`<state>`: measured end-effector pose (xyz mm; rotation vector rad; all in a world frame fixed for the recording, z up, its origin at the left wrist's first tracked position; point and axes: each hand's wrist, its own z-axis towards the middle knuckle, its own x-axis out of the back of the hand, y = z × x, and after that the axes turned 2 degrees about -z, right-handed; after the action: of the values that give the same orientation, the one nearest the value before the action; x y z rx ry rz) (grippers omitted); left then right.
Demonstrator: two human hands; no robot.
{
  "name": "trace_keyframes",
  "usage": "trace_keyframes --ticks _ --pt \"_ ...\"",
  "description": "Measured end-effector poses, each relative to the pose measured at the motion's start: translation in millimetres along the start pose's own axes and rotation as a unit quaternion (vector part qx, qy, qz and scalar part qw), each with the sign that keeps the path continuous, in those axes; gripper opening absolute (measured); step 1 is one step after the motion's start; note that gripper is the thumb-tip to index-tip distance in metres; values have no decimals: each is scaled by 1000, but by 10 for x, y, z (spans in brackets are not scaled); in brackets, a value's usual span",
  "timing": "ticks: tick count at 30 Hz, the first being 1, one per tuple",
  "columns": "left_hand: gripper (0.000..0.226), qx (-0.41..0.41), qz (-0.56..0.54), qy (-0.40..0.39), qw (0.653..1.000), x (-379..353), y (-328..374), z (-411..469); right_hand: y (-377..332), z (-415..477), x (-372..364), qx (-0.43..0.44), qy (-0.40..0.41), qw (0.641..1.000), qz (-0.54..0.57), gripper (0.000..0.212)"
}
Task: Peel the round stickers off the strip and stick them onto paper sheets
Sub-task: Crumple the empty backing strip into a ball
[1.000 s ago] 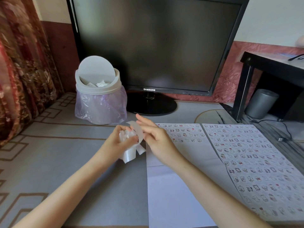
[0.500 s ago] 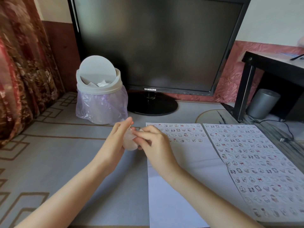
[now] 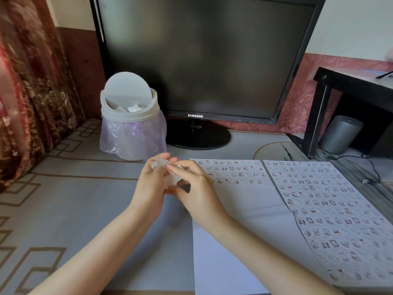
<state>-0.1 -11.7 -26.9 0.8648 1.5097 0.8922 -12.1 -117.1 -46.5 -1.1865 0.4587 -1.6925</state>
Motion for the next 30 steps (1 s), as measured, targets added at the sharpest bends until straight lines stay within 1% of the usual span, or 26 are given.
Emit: trace_keyframes --ticks 2,7,10,15,17,18,19,20,21,23,25,28,30 --pt "20 -14 -12 -21 1000 -18 44 -39 17 57 -9 4 33 999 4 43" --pt "19 -60 49 -48 996 -51 121 -61 -18 181 -15 -1 83 996 25 20" --pt "20 -57 89 -63 992 -79 89 -91 -20 186 -15 -25 100 994 42 20" --pt "21 -101 193 -77 973 -40 10 -54 -61 180 52 -64 101 990 77 12" --pt "21 -114 247 -85 959 -15 12 -20 -81 183 67 -33 119 991 49 16" --pt "22 -121 271 -93 950 -2 16 -11 -83 189 82 -17 118 992 30 24" --pt "25 -126 291 -102 943 7 24 -12 -84 198 106 -5 103 995 15 35" --pt "34 -126 306 -112 937 14 35 -10 -82 204 138 9 71 997 9 43" --pt "47 -118 314 -121 934 20 37 -8 -85 204 175 27 32 999 4 45" --pt "71 -87 314 -123 937 34 42 -7 -88 208 223 50 -16 999 -6 38" --pt "80 -68 296 -124 945 48 46 -20 -46 219 234 44 -16 999 -9 28" --pt "78 -36 245 -146 958 109 64 -27 26 241 217 18 7 999 -26 15" --pt "67 3 175 -175 969 167 96 -25 72 268 230 6 31 999 -6 10"
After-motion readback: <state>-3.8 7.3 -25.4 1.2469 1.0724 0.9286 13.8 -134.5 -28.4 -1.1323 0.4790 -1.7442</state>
